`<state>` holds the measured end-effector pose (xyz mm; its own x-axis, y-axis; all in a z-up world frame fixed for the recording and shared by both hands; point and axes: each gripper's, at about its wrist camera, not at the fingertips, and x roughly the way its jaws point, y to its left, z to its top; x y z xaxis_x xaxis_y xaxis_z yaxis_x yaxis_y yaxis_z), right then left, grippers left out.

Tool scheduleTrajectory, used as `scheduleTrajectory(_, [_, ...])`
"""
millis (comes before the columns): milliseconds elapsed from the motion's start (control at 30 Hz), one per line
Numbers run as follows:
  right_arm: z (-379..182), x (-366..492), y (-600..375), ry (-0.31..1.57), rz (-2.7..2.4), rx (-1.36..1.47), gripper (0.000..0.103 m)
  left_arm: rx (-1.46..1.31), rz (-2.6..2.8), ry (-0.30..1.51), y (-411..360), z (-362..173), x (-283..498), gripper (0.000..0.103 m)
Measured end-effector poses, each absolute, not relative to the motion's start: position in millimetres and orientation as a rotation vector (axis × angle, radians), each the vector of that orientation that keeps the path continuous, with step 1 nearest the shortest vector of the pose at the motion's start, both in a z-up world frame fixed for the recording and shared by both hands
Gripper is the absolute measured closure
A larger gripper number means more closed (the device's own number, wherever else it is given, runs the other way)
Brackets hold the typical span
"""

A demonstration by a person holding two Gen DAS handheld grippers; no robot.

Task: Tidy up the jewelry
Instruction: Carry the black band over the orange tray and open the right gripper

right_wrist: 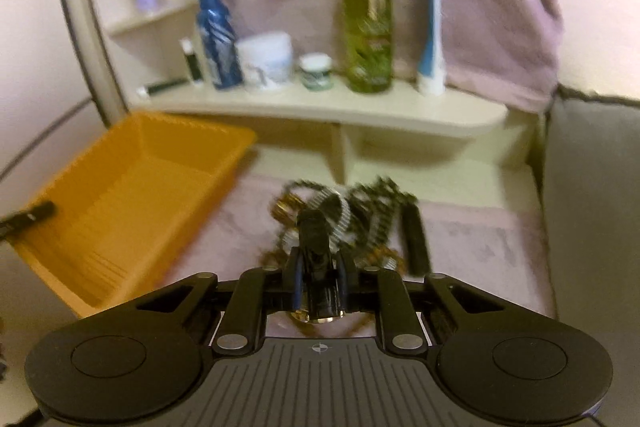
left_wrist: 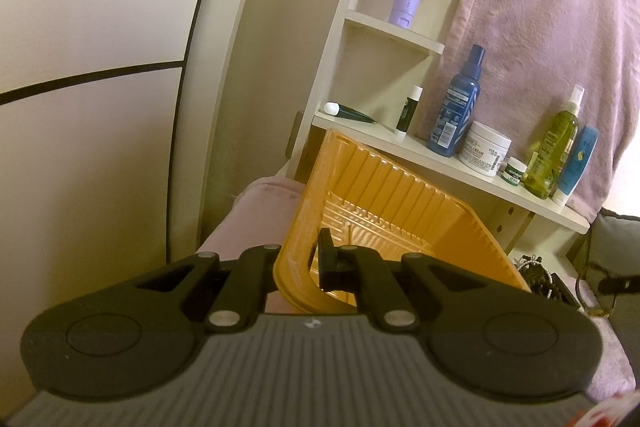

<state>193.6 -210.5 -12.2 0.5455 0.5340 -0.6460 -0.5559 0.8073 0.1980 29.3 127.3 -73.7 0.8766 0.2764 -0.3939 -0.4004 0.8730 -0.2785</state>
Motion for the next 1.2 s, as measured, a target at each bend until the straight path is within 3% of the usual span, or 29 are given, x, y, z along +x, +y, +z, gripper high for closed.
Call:
scheduleTrajectory(367, [7.2, 179.4, -153.8, 0.739, 0.914, 0.056, 0.086, -0.351, 0.36, 0.366, 127.2, -71.2, 30.5, 0.097])
scheduleTrajectory(1200, [-39.6, 181.7, -67.5, 0.886, 1.059, -0.148, 0.086, -0.334, 0.364, 0.391, 126.7, -69.1, 32.5, 0.097])
